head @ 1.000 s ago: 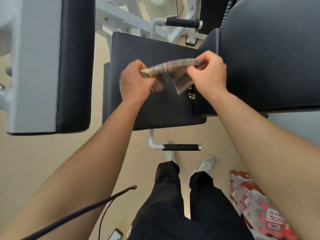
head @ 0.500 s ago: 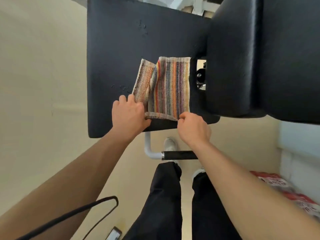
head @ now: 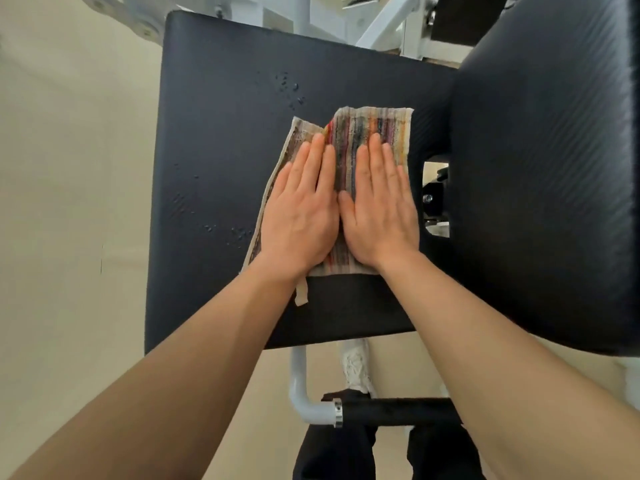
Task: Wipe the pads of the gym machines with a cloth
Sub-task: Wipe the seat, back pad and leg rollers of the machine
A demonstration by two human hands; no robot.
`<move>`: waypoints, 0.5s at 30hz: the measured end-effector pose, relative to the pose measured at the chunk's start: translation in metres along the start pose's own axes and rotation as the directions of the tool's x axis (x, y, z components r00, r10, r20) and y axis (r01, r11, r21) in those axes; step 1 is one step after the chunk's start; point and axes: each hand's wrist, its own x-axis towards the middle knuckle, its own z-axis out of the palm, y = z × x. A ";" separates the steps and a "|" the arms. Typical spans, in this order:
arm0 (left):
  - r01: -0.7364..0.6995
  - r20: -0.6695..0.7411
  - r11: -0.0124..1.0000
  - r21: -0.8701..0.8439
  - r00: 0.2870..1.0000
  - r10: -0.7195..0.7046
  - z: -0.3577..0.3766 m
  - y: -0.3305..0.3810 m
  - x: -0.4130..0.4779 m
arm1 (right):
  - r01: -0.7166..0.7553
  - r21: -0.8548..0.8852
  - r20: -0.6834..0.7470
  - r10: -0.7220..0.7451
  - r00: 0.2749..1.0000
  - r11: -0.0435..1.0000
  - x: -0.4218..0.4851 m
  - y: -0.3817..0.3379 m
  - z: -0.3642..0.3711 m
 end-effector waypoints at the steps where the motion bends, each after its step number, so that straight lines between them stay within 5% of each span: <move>1: 0.012 -0.017 1.000 -0.003 1.000 -0.012 -0.001 -0.002 0.018 | -0.015 0.011 -0.020 0.015 1.000 1.000 0.016 0.001 -0.003; 7: 0.069 -0.101 0.997 -0.014 0.992 -0.071 -0.005 -0.003 0.014 | -0.116 0.049 -0.038 0.118 0.992 0.992 0.011 -0.002 -0.002; 10: 0.169 0.016 0.983 -0.074 0.986 -0.168 -0.007 0.005 -0.053 | -0.120 0.031 0.004 0.120 0.993 0.992 -0.054 -0.008 0.010; 15: 0.197 0.171 0.972 0.128 0.961 -0.217 -0.008 0.008 -0.076 | -0.132 0.023 0.083 0.130 0.988 0.991 -0.091 -0.001 0.015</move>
